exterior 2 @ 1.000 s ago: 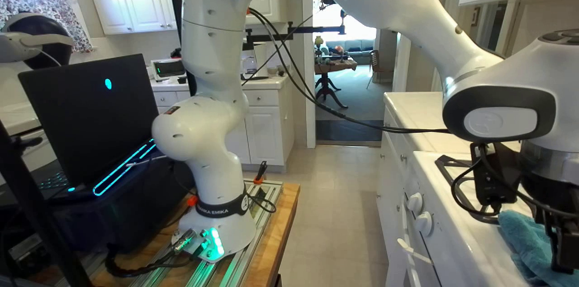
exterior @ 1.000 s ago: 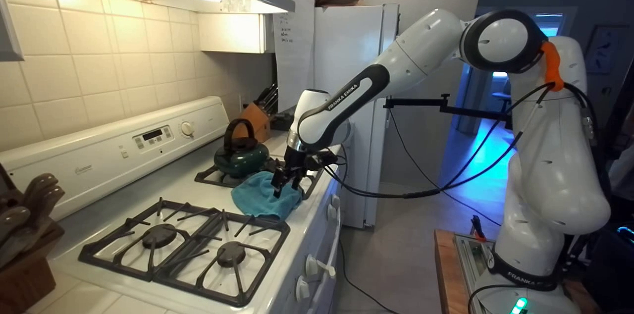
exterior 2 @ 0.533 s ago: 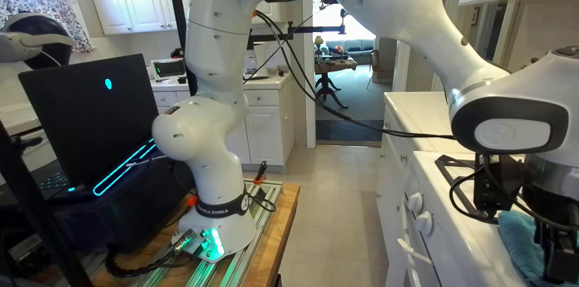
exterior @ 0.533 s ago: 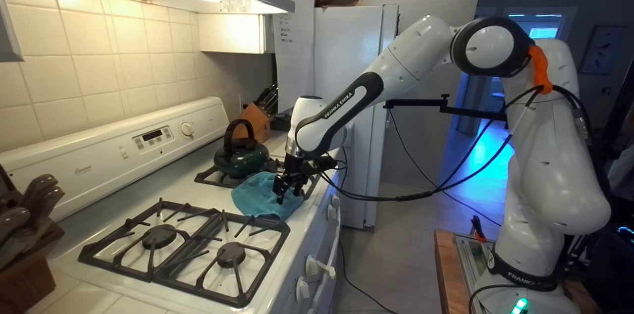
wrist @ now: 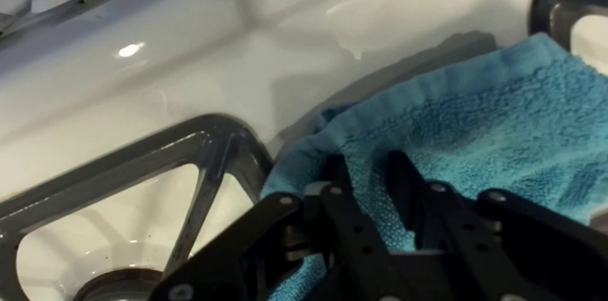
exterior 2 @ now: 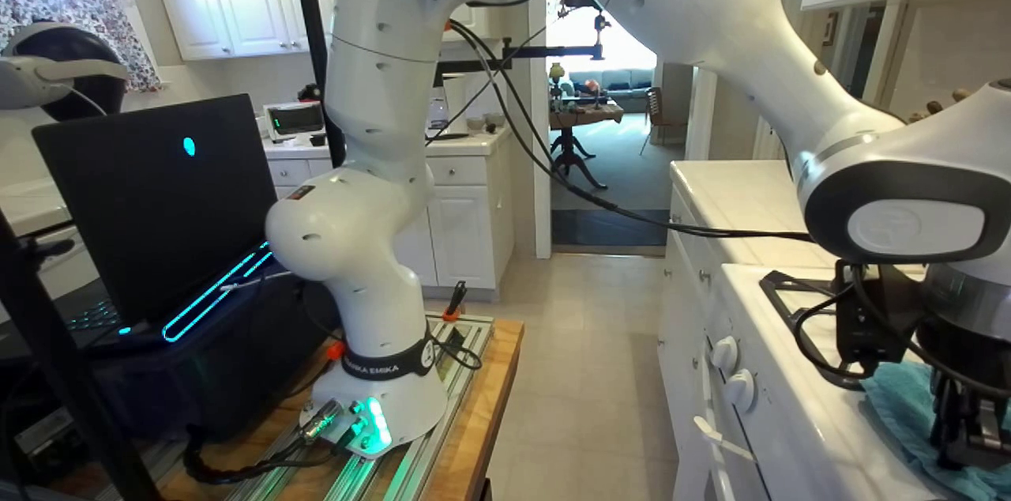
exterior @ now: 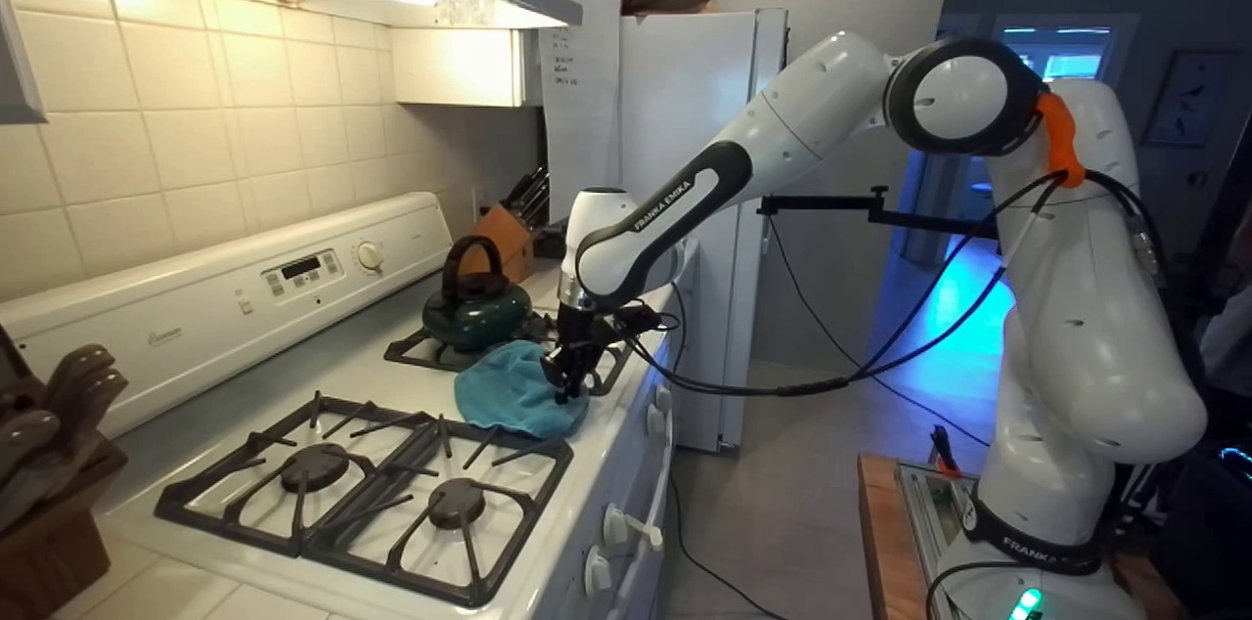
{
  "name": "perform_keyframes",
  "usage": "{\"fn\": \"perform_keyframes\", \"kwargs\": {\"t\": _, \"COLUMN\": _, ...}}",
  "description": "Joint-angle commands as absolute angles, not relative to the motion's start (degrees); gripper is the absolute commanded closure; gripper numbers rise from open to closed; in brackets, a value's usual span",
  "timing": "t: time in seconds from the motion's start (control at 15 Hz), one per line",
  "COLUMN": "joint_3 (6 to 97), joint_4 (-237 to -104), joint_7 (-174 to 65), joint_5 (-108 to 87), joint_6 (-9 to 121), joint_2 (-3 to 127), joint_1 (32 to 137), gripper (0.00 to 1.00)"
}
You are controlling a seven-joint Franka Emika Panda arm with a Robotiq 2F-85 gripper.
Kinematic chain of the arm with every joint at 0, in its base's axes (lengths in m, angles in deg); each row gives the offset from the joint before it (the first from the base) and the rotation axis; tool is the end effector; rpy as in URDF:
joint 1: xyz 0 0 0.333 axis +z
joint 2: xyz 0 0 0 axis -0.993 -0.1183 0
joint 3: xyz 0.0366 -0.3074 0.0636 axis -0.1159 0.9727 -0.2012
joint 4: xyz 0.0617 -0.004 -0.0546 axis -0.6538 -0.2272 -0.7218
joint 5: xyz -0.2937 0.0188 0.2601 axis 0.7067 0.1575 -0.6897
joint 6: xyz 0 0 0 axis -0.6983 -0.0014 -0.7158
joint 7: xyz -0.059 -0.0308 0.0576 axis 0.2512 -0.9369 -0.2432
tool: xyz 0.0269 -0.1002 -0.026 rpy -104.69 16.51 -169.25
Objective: Use the towel to wipe the stove
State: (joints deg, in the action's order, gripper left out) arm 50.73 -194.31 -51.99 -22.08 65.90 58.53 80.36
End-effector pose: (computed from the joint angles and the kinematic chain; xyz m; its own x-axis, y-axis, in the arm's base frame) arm 0.6087 -0.0655 0.2886 0.9289 -0.3483 0.1262 -0.3367 -0.9358 -0.1047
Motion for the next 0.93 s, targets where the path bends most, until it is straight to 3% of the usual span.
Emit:
{"fn": "perform_keyframes", "kwargs": {"t": 0.0, "joint_3": 49.6, "joint_4": -193.1, "joint_7": -54.6, "joint_5": -22.4, "joint_6": 62.4, "joint_2": 57.5, "joint_1": 79.7, "gripper": 0.99}}
{"fn": "perform_keyframes", "kwargs": {"t": 0.6, "joint_3": 51.3, "joint_4": -195.0, "joint_7": -56.2, "joint_5": -18.4, "joint_6": 56.1, "joint_2": 61.1, "joint_1": 80.1, "gripper": 0.99}}
{"fn": "perform_keyframes", "kwargs": {"t": 0.73, "joint_3": 51.7, "joint_4": -195.0, "joint_7": -55.7, "joint_5": -16.4, "joint_6": 57.1, "joint_2": 61.9, "joint_1": 80.5, "gripper": 0.7}}
{"fn": "perform_keyframes", "kwargs": {"t": 0.87, "joint_3": 51.9, "joint_4": -194.7, "joint_7": -55.7, "joint_5": -14.5, "joint_6": 58.8, "joint_2": 62.6, "joint_1": 80.7, "gripper": 0.58}}
